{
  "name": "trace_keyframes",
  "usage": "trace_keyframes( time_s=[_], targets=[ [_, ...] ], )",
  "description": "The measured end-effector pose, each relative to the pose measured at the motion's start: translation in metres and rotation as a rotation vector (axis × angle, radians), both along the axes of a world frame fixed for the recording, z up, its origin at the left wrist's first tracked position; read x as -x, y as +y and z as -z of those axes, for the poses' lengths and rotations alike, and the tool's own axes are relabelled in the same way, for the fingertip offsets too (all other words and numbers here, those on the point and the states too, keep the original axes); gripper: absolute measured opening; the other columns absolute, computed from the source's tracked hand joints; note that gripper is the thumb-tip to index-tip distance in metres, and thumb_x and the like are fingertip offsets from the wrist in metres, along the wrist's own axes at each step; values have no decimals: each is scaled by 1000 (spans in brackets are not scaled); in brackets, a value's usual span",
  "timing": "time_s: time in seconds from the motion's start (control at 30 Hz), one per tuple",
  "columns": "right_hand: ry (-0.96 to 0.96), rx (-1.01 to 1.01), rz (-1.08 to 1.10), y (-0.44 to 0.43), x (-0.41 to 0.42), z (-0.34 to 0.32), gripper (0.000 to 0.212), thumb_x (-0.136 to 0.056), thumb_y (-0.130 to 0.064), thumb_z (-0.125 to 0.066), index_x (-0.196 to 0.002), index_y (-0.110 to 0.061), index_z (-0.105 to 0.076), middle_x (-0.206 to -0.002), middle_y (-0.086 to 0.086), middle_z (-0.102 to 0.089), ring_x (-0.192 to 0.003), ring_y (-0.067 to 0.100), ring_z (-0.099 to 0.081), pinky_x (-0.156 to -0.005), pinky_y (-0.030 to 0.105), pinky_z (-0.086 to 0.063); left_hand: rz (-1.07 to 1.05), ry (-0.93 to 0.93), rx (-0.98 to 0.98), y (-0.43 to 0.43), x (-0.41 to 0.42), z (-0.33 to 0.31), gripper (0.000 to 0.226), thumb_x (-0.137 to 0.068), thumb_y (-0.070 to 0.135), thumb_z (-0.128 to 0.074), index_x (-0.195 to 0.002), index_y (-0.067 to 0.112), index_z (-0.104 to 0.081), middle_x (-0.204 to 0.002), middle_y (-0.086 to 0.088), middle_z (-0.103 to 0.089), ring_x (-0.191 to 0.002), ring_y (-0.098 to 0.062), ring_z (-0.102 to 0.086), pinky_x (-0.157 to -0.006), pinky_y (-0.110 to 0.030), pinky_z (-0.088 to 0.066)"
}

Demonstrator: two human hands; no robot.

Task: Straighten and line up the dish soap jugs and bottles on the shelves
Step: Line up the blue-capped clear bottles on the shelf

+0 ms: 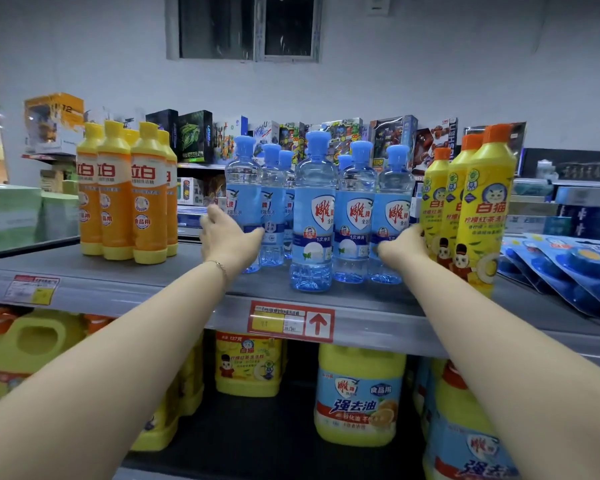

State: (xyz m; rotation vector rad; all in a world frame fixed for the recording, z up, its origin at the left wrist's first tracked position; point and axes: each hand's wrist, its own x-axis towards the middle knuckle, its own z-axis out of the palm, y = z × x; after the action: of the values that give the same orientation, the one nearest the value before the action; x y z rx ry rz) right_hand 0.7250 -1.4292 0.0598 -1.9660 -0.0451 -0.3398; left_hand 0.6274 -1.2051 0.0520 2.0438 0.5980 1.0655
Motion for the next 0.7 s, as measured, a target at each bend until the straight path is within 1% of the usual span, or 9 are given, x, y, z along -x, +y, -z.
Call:
trace_keyframes(
  time_s=[0.07,0.13,0.2,0.23,0.3,0.33,0.47,0.6,0.7],
  targets=[
    [75,-42,-56,2,-5,0,55,-92,-4,-55,-136,-7,-23,-130,6,-38,-106,21,-41,-83,24,-36,103,64,112,5,-7,1,73,-83,33,-74,-133,3,-31,-136,-16,-42,-123,-32,-47,-103,-43,-43],
    [47,54,-6,2,-8,1,59,-92,-7,-57,-138,-6,-21,-136,12,-40,-109,24,-44,-82,27,-37,150,107,148,6,-11,2,66,-85,31,-72,-132,1,-36,-134,-16,-49,-122,-32,-51,-98,-39,-44],
    [7,214,52,1,-3,0,69,-92,-11,-57,-144,-1,-13,-139,18,-41,-119,31,-47,-86,33,-43,114,114,130,7,-10,1,58,-88,28,-69,-129,0,-41,-132,-16,-52,-121,-32,-53,-97,-38,-45],
    [-13,283,75,-1,1,-1,70,-92,-14,-57,-144,1,-12,-137,19,-43,-117,32,-49,-85,34,-45,90,118,118,9,-10,1,54,-89,26,-68,-128,0,-43,-131,-17,-53,-120,-32,-53,-97,-38,-46],
    [-33,355,75,-9,10,0,67,-91,-19,-59,-142,2,-21,-130,18,-49,-106,29,-53,-74,33,-46,81,157,84,12,-10,2,50,-90,26,-67,-127,0,-46,-128,-17,-55,-118,-33,-54,-95,-38,-47],
    [-40,363,58,-13,14,1,65,-90,-20,-62,-139,1,-25,-128,17,-50,-105,29,-54,-74,33,-46,87,179,60,14,-10,3,48,-90,27,-66,-126,1,-47,-127,-17,-56,-117,-33,-55,-94,-38,-47],
    [-129,351,-56,-25,34,5,72,-80,-30,-75,-132,-3,-34,-125,12,-55,-113,30,-55,-91,40,-49,135,169,31,19,-6,3,45,-88,28,-69,-120,3,-50,-121,-14,-58,-112,-30,-56,-92,-37,-48],
    [-183,358,-115,-14,55,7,67,-80,-36,-75,-127,-7,-37,-123,9,-54,-112,28,-53,-91,38,-47,209,140,11,14,0,5,47,-84,30,-72,-118,5,-51,-116,-10,-59,-108,-27,-57,-89,-35,-48],
    [-226,386,-108,-1,63,10,72,-81,-42,-72,-130,-5,-33,-124,11,-54,-113,31,-54,-92,43,-49,261,118,1,5,2,4,47,-83,31,-74,-115,6,-51,-110,-7,-59,-100,-22,-56,-82,-30,-46]
  ],
)
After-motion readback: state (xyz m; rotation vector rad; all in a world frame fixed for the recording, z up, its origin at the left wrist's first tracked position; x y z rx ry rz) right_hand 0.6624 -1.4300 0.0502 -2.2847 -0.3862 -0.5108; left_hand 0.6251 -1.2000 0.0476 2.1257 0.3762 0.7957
